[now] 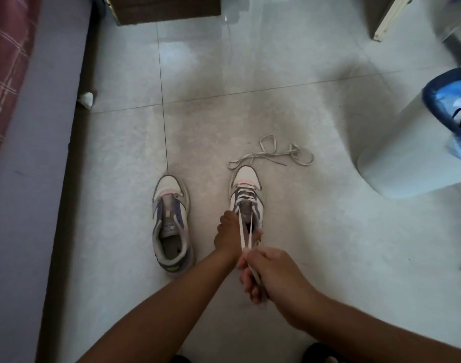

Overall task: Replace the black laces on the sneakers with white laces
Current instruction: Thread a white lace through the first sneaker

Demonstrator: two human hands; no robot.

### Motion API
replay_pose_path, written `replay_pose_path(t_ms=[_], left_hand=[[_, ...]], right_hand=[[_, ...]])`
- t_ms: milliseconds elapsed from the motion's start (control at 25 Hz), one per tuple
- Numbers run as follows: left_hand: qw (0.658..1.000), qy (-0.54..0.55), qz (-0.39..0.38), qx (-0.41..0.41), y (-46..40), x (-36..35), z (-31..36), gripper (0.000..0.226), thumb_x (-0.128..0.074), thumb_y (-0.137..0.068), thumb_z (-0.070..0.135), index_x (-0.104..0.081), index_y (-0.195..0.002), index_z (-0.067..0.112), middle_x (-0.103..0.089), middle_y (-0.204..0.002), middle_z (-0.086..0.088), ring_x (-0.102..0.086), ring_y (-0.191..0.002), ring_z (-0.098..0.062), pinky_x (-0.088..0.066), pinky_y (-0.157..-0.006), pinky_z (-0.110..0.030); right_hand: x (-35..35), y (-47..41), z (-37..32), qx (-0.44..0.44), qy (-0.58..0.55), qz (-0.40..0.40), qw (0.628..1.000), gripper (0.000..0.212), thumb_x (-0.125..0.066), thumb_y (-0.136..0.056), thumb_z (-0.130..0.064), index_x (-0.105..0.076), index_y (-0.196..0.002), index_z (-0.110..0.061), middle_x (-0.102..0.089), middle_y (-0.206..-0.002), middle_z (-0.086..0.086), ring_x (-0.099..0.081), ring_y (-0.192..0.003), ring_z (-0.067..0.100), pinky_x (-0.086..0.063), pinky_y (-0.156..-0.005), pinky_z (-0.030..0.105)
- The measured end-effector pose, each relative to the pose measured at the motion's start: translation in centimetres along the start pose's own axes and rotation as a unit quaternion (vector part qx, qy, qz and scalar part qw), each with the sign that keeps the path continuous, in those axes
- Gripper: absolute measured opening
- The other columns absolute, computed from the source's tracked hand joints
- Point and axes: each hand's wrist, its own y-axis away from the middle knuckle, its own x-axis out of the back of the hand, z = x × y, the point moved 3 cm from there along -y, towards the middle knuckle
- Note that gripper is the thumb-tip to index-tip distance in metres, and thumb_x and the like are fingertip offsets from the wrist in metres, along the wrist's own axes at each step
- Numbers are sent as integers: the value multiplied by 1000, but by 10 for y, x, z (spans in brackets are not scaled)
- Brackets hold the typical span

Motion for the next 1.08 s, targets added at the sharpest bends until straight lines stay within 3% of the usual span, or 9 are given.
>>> replay_pose_path(t_ms=[120, 480, 560, 640, 720, 800, 880, 960, 1080], left_hand=[[996, -69, 42, -37, 5, -2, 2, 65, -55, -86, 52, -36, -125, 3, -46, -126, -13, -49, -117, -29, -45, -92, -39], [992, -77, 89, -51, 3, -13, -3, 68, -53, -84, 58, -36, -123, 4, -47, -124, -11, -49, -115, -28, -44, -87, -37], [994, -64, 83, -38, 2, -13, -6, 67, -54, -85, 55, -34, -125, 5, -45, -126, -12, -47, -117, -28, -43, -89, -37], [998, -45, 44, -13, 6, -15, -13, 69, -58, -85, 49, -30, -130, 5, -40, -130, -12, -44, -121, -29, -41, -94, -38], [999, -39, -12, -10, 16, -22, -26, 71, -63, -83, 43, -27, -131, 4, -37, -132, -13, -42, -122, -31, -40, -95, -39], [998, -42, -50, -25, 23, -21, -36, 62, -61, -84, 35, -31, -129, 5, -38, -130, -14, -44, -118, -30, -42, -93, -38], [999, -24, -13, -38, 15, -3, -36, 42, -54, -89, 27, -41, -124, 9, -44, -126, -13, -49, -112, -29, -42, -89, -36], [994, -27, 47, -91, -1, 18, -26, 26, -47, -94, 24, -51, -116, 12, -52, -117, -11, -54, -104, -26, -42, -82, -33], [978, -85, 33, -187, -19, 29, -10, 20, -48, -94, 23, -59, -105, 12, -56, -104, -12, -57, -95, -27, -44, -76, -33]], right_hand=[[-2, 33, 12, 16, 51, 5, 999, 35, -44, -98, -24, -59, -70, -11, -55, -44, 5, -41, -33, 13, -35, -37, 18], [-1, 41, 16, 11, 133, -90, 987, 35, -43, -98, -24, -60, -69, -16, -59, -46, 2, -43, -32, 11, -37, -39, 19], [9, 29, 16, 28, 256, -113, 960, 37, -45, -97, -34, -63, -69, -17, -64, -55, 2, -53, -41, 11, -45, -48, 22], [34, 0, 13, 67, 465, -49, 882, 43, -43, -95, -45, -63, -74, -14, -67, -76, 6, -62, -67, 15, -46, -66, 27], [63, -33, 1, 112, 552, 69, 824, 31, -46, -96, -39, -60, -81, -16, -65, -91, 9, -60, -86, 22, -42, -74, 31], [72, -60, -9, 168, 503, 122, 839, 20, -51, -95, -27, -63, -92, -12, -65, -96, 8, -60, -90, 23, -42, -76, 31], [63, -81, -12, 190, 468, 109, 856, 18, -54, -93, -25, -64, -102, -12, -65, -98, 5, -59, -88, 20, -43, -76, 30], [50, -95, -11, 195, 489, 89, 846, 20, -57, -91, -26, -62, -105, -13, -64, -100, 6, -58, -89, 21, -44, -76, 32], [43, -105, -13, 190, 493, 92, 844, 20, -61, -86, -23, -60, -101, -10, -63, -99, 11, -58, -90, 26, -41, -73, 32]])
